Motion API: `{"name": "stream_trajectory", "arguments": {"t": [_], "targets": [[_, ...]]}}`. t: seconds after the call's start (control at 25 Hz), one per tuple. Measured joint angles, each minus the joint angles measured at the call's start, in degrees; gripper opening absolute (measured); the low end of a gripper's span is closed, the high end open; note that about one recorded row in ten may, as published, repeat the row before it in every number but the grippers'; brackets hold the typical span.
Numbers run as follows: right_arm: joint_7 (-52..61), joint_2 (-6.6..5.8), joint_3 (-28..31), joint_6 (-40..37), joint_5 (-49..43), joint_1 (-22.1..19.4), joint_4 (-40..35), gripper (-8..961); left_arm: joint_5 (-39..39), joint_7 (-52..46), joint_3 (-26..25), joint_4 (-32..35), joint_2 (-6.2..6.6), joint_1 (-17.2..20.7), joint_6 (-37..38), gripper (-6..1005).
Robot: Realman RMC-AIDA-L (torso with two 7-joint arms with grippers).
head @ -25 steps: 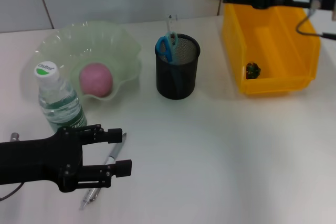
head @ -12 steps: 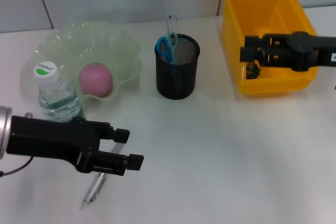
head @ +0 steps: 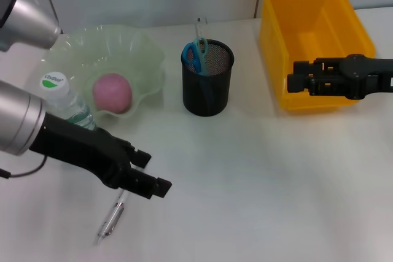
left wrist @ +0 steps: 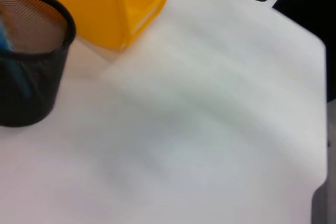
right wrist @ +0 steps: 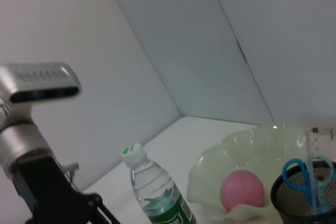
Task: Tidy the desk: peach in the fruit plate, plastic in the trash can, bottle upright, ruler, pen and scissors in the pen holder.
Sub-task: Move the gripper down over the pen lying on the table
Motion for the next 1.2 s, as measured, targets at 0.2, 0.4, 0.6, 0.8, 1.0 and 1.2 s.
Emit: {"name": "stream_trajectory", "arguments": {"t": [0.2,0.4,0.6,0.8,1.0,1.2], "targets": [[0.49,-0.31,0.01,0.03,-0.32,0.23,0.01,635,4.06,-6.33,1.52,5.97,-0.12,-1.91,1.81,783],[1.25,-0.79,0.02,0.01,-0.35,0.58,-0.18,635,10.04,-14.78,7.25,9.14,-0.43,-4.92,1.32,783],[2.28,-1.22,-0.22,0.00,-1.05,1.26,-0.11,635,16.17,-22.84,13.22,9.43,-0.72,-7.91,-0.83,783],[3.47,-1.81,0.49,-0.54,-4.83,1.86,-0.14,635,20.73,-28.28,18.34,8.26,-0.82,-9.10,-5.19,782],[5.29,-4.99,3.95,-5.08,-7.48,1.15,-0.53,635,20.67,-29.99,19.37,5.24,-0.88,-9.58,-8.08,782],[4.69,-6.10,4.97,-8.47,-11.40,0.18,-0.42,635,19.76,-30.00,19.39,2.93,-0.90,-9.75,-8.91,783]]}}
